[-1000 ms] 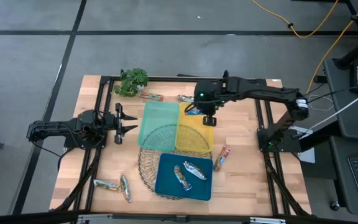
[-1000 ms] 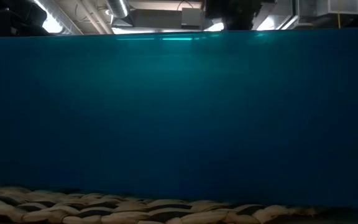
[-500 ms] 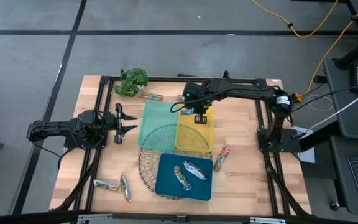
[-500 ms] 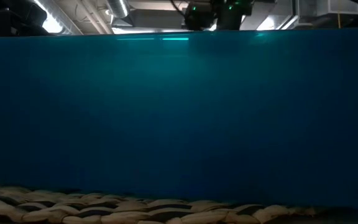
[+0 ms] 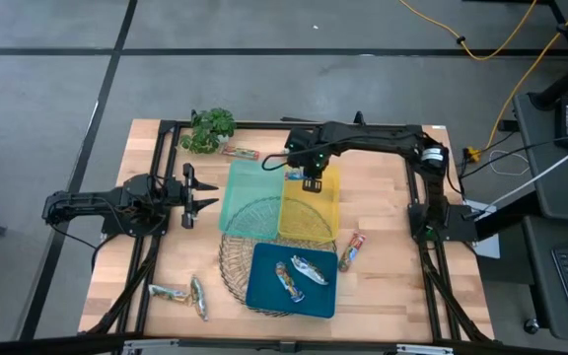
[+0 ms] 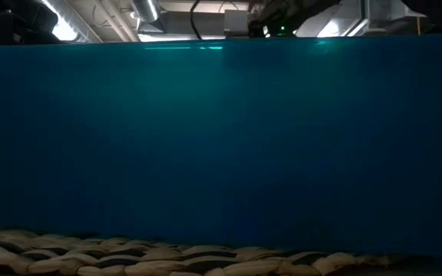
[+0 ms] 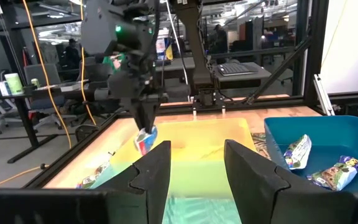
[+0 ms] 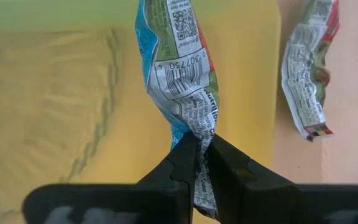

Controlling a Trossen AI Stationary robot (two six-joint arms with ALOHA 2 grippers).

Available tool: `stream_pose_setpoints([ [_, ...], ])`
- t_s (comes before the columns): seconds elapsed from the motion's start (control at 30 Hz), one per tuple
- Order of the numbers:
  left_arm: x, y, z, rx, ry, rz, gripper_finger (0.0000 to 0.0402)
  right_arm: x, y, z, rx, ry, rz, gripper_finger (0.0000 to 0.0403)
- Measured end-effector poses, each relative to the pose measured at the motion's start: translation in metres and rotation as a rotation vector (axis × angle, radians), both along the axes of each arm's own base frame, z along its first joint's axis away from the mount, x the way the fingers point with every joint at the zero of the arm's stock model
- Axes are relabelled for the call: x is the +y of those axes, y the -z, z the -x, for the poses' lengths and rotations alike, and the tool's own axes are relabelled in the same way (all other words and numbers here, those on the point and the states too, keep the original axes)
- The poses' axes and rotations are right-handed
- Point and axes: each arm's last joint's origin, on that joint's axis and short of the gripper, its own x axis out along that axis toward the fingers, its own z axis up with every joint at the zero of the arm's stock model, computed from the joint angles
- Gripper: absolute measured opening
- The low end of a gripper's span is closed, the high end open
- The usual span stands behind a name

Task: Pick and place Granola Bars by type
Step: Put the red granola bar into the yellow bin

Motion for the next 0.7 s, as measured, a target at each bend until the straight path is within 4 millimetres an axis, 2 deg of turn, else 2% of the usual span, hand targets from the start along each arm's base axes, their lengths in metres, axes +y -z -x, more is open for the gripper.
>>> stream_pose_setpoints([
  [0.17,0.0,0.0,0.0,0.0,0.0,0.0,0.0143,-0.008,0.008,-0.001,-0.008,0.042,-0.003,0.0042],
  [0.4,0.0,0.0,0.0,0.0,0.0,0.0,0.0143,-0.009,0.033,0.009,0.021,0.083,-0.03,0.0042],
  [0.7,0.0,0.0,0.0,0.0,0.0,0.0,0.0143,-0.009,0.044,0.011,0.016,0.085,-0.028,0.0042],
])
